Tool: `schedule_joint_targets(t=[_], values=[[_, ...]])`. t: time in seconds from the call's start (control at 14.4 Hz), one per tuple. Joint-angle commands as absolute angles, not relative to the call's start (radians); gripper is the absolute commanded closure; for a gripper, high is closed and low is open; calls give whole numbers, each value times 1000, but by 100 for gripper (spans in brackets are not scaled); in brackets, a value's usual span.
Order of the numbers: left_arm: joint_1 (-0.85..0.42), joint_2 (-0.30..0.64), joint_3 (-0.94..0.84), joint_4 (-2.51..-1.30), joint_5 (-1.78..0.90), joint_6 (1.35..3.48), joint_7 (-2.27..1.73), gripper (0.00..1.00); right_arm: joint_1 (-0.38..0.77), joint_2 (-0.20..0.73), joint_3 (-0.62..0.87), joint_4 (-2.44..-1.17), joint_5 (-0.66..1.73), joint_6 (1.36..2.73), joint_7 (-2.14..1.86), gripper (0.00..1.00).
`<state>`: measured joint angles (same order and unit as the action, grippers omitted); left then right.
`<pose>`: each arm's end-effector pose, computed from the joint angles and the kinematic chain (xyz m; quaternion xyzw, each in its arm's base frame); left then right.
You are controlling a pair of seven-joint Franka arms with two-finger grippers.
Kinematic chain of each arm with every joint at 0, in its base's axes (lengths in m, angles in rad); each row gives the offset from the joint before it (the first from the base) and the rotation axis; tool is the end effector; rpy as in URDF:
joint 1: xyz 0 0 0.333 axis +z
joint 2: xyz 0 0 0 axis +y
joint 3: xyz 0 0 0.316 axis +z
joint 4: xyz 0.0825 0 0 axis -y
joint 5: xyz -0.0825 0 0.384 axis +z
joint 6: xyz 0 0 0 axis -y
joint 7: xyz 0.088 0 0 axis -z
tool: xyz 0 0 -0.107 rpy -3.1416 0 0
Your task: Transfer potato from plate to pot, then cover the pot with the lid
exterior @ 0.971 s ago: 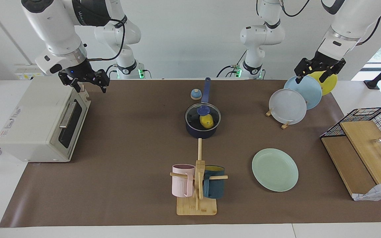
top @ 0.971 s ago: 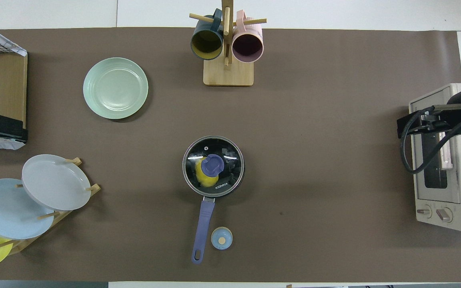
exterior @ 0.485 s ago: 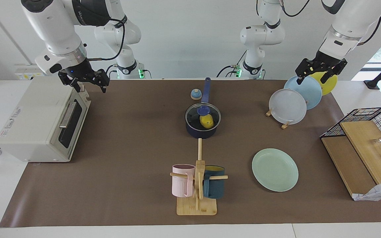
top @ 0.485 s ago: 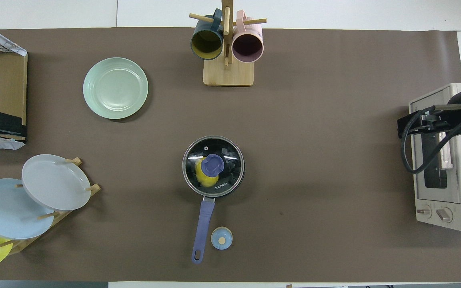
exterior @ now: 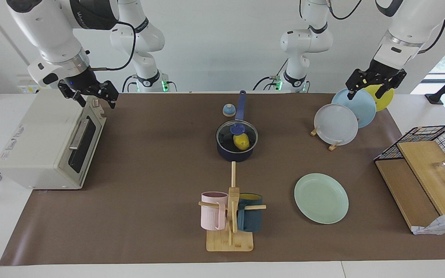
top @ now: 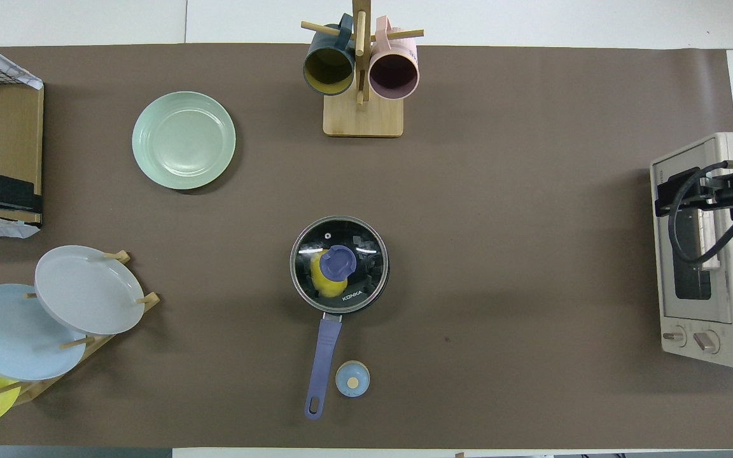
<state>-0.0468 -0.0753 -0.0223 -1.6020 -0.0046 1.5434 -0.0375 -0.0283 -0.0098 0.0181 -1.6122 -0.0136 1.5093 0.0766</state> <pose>0.5269 -0.0375 0.6481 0.9998 -0.0159 0.0083 0.0019 0.5434 -0.0070 0.6054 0.9979 -0.0434 -0.0463 0.0084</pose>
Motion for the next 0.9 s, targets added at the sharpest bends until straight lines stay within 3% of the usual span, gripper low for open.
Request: schedule_joint_targets(t=[0.0,0.83], values=[[-49,-89,-18,-1624,5,1568,-48,0,-26,-21,12,-1620,5,1496,52,0],[-38,-91,-18,-1626,5,1563,-48,0,-26,-12,17,-1612,-9,1503,35,0]])
